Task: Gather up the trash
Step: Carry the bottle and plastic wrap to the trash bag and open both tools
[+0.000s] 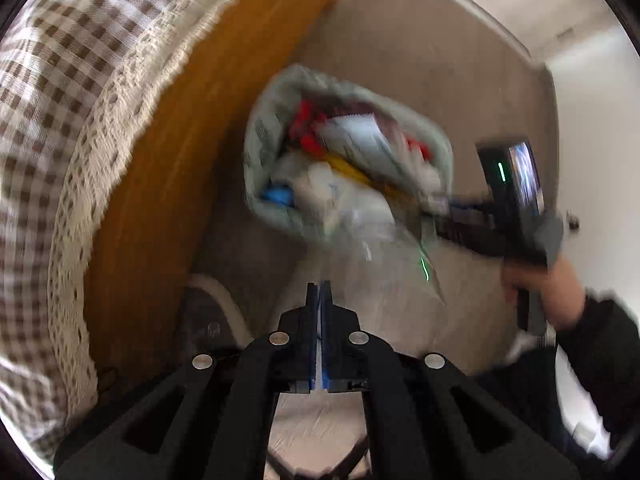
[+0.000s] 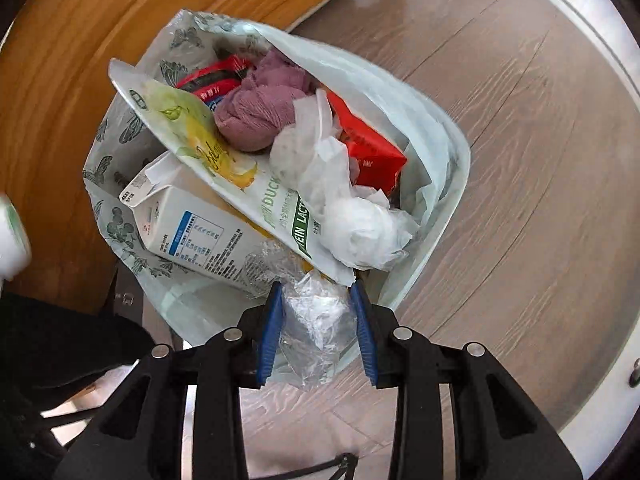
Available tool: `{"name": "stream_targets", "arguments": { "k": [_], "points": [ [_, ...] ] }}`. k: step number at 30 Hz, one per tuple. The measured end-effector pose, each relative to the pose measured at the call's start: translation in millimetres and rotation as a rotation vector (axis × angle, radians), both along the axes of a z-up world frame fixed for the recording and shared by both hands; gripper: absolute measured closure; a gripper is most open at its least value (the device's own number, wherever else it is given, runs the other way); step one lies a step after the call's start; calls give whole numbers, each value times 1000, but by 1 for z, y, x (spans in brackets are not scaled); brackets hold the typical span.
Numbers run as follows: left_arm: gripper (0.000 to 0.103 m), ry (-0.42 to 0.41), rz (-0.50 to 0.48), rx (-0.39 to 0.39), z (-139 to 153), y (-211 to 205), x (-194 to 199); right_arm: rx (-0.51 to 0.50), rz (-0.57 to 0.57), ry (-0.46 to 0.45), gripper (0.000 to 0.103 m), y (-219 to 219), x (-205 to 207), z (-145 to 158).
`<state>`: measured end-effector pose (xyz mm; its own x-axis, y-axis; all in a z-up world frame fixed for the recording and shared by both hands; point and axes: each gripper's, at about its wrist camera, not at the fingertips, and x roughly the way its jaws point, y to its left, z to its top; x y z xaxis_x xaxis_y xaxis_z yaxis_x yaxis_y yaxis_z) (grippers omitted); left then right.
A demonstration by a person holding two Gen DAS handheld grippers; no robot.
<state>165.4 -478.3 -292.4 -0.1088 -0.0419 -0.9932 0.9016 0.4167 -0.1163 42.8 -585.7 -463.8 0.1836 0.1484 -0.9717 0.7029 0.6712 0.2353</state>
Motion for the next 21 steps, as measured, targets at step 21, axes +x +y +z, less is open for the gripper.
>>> {"name": "stream_targets", "arguments": {
  "k": [21],
  "points": [
    [103,12,176,158,-112,-48,53,3,30,-80,39,17,2,17]
  ]
}}
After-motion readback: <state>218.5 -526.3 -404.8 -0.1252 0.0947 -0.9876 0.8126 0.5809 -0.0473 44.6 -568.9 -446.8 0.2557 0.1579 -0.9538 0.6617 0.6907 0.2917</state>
